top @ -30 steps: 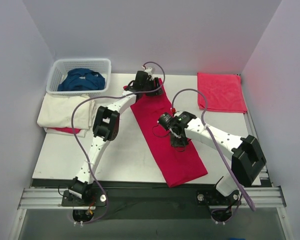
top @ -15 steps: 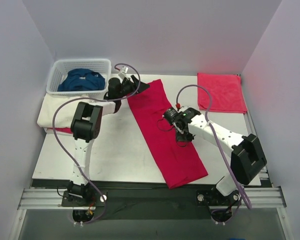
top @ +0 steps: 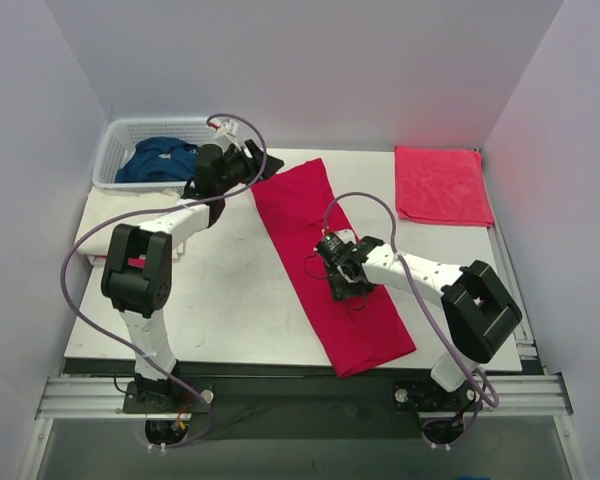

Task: Fold and stack the t-shirts
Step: Rotate the tshirt 90 degrees, then grab the bottom of the folded rectangular tshirt with both arms

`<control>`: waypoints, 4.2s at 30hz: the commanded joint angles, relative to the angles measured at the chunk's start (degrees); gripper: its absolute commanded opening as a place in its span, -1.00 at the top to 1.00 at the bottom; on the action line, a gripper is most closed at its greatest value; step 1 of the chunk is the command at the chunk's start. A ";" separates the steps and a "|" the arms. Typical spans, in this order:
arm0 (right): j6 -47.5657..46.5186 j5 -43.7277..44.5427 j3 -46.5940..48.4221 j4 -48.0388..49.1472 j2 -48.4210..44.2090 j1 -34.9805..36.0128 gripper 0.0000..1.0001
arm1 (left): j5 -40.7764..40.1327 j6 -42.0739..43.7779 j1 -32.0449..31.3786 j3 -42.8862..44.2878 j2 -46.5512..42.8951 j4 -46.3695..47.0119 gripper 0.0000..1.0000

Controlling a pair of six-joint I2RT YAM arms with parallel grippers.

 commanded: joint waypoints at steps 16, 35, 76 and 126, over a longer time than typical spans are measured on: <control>-4.00 -7.64 1.59 7.70 11.85 0.48 0.00 | -27.87 10.87 -3.70 -4.46 -12.56 -35.86 -0.30; -5.22 -6.61 34.54 4.63 30.94 -0.40 0.10 | -36.30 9.56 -5.10 -4.11 -13.17 -41.57 -0.30; 4.97 -6.85 -22.31 18.25 -21.27 -3.91 0.12 | -32.01 -25.95 -33.84 -49.72 -38.40 -30.51 -0.26; 8.57 -14.24 -29.78 16.50 -25.82 2.15 1.00 | -35.08 -30.61 -37.88 -55.79 -53.51 -45.09 1.00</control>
